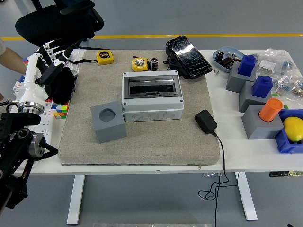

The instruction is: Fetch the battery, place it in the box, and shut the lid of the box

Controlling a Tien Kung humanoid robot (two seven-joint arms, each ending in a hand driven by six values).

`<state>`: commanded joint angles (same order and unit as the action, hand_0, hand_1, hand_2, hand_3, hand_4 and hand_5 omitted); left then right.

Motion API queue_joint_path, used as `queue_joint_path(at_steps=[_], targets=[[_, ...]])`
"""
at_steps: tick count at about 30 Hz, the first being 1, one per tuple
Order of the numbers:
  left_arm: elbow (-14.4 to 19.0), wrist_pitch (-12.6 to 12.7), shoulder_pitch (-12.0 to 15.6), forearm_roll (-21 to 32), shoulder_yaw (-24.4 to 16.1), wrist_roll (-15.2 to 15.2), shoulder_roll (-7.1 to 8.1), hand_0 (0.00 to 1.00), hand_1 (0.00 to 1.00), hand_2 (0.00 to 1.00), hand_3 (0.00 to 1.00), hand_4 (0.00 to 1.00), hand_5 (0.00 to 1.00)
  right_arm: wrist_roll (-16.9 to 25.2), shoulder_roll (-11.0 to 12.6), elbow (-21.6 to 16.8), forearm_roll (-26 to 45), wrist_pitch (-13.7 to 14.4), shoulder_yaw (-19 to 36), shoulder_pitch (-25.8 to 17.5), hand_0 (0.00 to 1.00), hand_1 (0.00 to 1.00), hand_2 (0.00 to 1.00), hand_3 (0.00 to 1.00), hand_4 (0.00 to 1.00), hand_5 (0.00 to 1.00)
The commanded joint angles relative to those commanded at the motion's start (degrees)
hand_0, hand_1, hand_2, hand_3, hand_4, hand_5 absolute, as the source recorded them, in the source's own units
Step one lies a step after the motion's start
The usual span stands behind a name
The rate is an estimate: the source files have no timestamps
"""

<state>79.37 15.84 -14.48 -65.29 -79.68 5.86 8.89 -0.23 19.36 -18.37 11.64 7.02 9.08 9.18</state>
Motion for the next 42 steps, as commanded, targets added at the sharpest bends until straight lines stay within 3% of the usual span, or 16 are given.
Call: queue_joint_path(at_steps=[8, 9, 42], targets=[[-0.35, -0.66, 0.45, 0.25, -3.49, -1.64, -0.20, 0.657, 0.690, 0.692, 0.739, 0.998, 0.456, -0.35, 0.58, -0.20, 0.23, -0.26, -2.26, 1.57, 0.567, 0.626, 0.653, 0.551, 0.943, 0.495], [-0.43, -0.65, 0.62, 0.34, -3.44, -1.63, -0.13, 0.622, 0.686, 0.689, 0.742, 0.998, 0.449, -0.47, 0.66, -0.11, 0.46, -0.22, -2.58, 1.43, 0.568, 0.626, 0.653, 0.550, 0.942, 0.495], [-0.04, -2.01, 1.75, 0.00, -3.56, -3.30, -0.82, 0.590, 0.663, 0.663, 0.740, 0.983, 0.421, -0.72, 0.90, 0.17, 0.06, -0.41, 0.12, 0.54, 0.567, 0.628, 0.653, 0.551, 0.937, 0.495]])
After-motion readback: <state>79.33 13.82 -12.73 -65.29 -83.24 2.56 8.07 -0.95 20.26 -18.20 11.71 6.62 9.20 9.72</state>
